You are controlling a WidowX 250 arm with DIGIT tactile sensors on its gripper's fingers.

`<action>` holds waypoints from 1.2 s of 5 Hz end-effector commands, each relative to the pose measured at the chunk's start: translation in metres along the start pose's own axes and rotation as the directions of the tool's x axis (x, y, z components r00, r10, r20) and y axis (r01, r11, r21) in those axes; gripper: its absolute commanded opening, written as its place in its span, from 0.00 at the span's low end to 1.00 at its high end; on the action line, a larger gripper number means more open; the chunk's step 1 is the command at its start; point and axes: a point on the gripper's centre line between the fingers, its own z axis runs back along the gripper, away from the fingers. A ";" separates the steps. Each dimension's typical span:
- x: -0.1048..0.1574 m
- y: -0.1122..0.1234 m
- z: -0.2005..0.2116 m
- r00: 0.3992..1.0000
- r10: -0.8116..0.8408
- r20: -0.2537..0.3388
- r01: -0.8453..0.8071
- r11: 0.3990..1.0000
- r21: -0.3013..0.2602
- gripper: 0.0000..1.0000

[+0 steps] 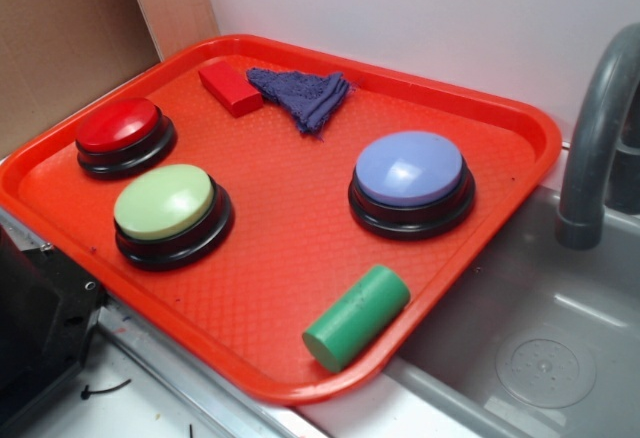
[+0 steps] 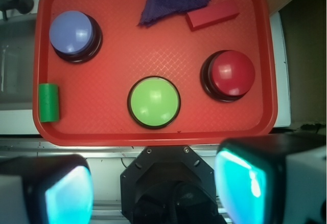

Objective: Push the red button.

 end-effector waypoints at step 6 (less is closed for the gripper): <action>0.063 0.137 -0.156 0.982 0.178 -0.059 -0.173 0.981 0.089 1.00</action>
